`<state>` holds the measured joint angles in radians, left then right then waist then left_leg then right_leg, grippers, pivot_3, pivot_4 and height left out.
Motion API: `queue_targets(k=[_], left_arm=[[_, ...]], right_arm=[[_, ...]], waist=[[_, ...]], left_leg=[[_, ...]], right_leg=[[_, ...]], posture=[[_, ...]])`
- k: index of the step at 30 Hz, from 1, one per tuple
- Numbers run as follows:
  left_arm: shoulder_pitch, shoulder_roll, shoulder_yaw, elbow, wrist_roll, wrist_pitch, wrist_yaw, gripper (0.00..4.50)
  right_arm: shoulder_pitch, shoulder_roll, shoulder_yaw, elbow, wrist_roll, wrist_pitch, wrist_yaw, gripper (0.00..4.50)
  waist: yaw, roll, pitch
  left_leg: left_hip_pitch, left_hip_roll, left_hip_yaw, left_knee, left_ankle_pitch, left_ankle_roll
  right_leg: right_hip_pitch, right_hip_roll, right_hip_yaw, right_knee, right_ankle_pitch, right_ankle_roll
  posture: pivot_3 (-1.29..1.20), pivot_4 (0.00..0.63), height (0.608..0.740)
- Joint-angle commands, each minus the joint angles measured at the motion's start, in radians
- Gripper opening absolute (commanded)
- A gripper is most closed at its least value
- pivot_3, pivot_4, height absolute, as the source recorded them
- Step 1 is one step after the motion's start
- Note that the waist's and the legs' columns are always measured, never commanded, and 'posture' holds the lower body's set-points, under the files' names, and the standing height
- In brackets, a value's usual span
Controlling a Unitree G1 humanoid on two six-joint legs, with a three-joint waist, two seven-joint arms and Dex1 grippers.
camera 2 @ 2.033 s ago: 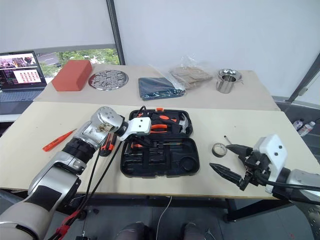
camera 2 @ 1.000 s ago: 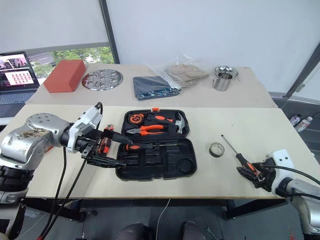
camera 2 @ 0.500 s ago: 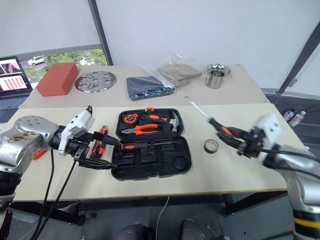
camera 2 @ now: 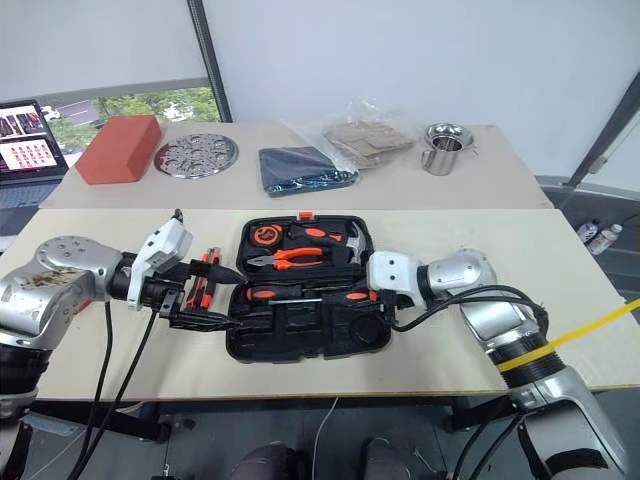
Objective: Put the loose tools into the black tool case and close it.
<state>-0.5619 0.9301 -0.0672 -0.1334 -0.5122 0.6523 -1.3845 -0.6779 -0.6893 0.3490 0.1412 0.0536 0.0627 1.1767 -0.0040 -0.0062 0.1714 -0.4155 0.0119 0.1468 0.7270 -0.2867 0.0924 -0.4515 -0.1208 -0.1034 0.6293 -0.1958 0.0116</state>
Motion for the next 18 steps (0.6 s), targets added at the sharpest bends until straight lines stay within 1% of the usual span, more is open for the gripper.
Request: queue_targets(k=[1, 2, 4, 5, 6, 7, 9, 11, 15, 16, 18], left_arm=[[-0.007, 0.009, 0.030, -0.017, -0.008, -0.018, 0.003, 4.50], [-0.007, 0.010, 0.030, -0.015, -0.007, -0.019, 0.003, 4.50], [-0.003, 0.012, 0.029, -0.013, -0.006, -0.023, -0.002, 4.50], [-0.002, 0.013, 0.028, -0.011, -0.004, -0.025, -0.005, 4.50], [0.000, 0.013, 0.027, -0.009, -0.003, -0.029, -0.007, 4.50], [0.001, 0.012, 0.023, -0.006, 0.000, -0.033, -0.010, 4.50], [-0.001, 0.008, 0.014, 0.005, 0.008, -0.043, -0.013, 4.50], [-0.006, 0.003, 0.004, 0.018, 0.015, -0.053, -0.014, 4.50], [-0.014, -0.003, -0.007, 0.036, 0.025, -0.068, -0.020, 4.50], [-0.016, -0.004, -0.010, 0.040, 0.027, -0.071, -0.022, 4.50], [-0.019, -0.006, -0.013, 0.045, 0.030, -0.074, -0.024, 4.50]], right_arm=[[-0.036, 0.018, -0.018, 0.025, -0.023, -0.012, -0.013, 1.97], [-0.038, 0.029, -0.028, 0.021, -0.015, 0.005, -0.018, 2.21], [-0.042, 0.060, -0.065, -0.020, 0.042, 0.084, -0.027, 2.94], [-0.045, 0.072, -0.081, -0.039, 0.067, 0.116, -0.030, 3.41], [-0.049, 0.082, -0.093, -0.053, 0.085, 0.145, -0.035, 3.54], [-0.052, 0.092, -0.102, -0.065, 0.099, 0.174, -0.040, 3.93], [-0.054, 0.111, -0.113, -0.081, 0.118, 0.223, -0.049, 3.93], [-0.053, 0.125, -0.115, -0.087, 0.125, 0.249, -0.056, 3.37], [-0.041, 0.154, -0.095, -0.080, 0.106, 0.262, -0.082, 2.07], [-0.032, 0.158, -0.078, -0.075, 0.086, 0.250, -0.089, 1.63], [-0.014, 0.160, -0.040, -0.065, 0.044, 0.225, -0.095, 0.99]], waist=[[-0.004, 0.000, 0.000], [-0.005, 0.000, 0.000], [-0.009, 0.000, 0.000], [-0.010, 0.000, 0.000], [-0.011, 0.000, 0.000], [-0.011, 0.000, 0.000], [-0.011, 0.000, 0.000], [-0.010, 0.000, 0.000], [-0.009, 0.000, 0.000], [-0.010, 0.000, 0.000], [-0.010, 0.000, 0.000]], left_leg=[[0.000, 0.000, 0.000, 0.000, 0.000, 0.000], [0.000, 0.000, 0.000, 0.000, 0.001, -0.001], [0.001, 0.000, 0.000, 0.000, 0.001, -0.001], [0.001, 0.000, 0.000, 0.000, 0.001, -0.002], [0.001, 0.001, 0.000, 0.000, 0.001, -0.002], [0.001, 0.001, 0.000, 0.000, 0.001, -0.002], [0.001, 0.001, 0.000, 0.000, 0.001, -0.002], [0.001, 0.001, 0.000, 0.000, 0.001, -0.002], [0.001, 0.001, 0.000, 0.000, 0.001, -0.002], [0.001, 0.001, 0.000, 0.000, 0.001, -0.002], [0.001, 0.001, 0.000, 0.000, 0.001, -0.002]], right_leg=[[0.000, 0.000, 0.000, 0.000, 0.000, 0.000], [0.000, 0.000, 0.000, 0.000, -0.001, 0.001], [0.000, 0.000, 0.000, 0.001, -0.001, 0.001], [0.000, 0.000, 0.000, 0.001, -0.001, 0.001], [0.000, 0.001, 0.000, 0.001, 0.000, 0.001], [0.000, 0.001, 0.000, 0.002, 0.000, 0.000], [0.000, 0.001, 0.000, 0.002, 0.000, -0.001], [0.000, 0.001, 0.000, 0.002, 0.000, -0.001], [0.000, 0.001, 0.000, 0.002, 0.000, -0.001], [0.000, 0.001, 0.000, 0.002, 0.000, -0.001], [-0.001, 0.001, 0.001, 0.002, 0.000, -0.001]], posture=[[0.00, 0.150, 0.734], [0.00, 0.150, 0.734], [0.00, 0.150, 0.734], [0.00, 0.150, 0.734], [0.00, 0.150, 0.734], [0.00, 0.150, 0.734], [0.00, 0.150, 0.734], [0.00, 0.150, 0.734], [0.00, 0.150, 0.734], [0.00, 0.150, 0.734], [0.00, 0.150, 0.734]])
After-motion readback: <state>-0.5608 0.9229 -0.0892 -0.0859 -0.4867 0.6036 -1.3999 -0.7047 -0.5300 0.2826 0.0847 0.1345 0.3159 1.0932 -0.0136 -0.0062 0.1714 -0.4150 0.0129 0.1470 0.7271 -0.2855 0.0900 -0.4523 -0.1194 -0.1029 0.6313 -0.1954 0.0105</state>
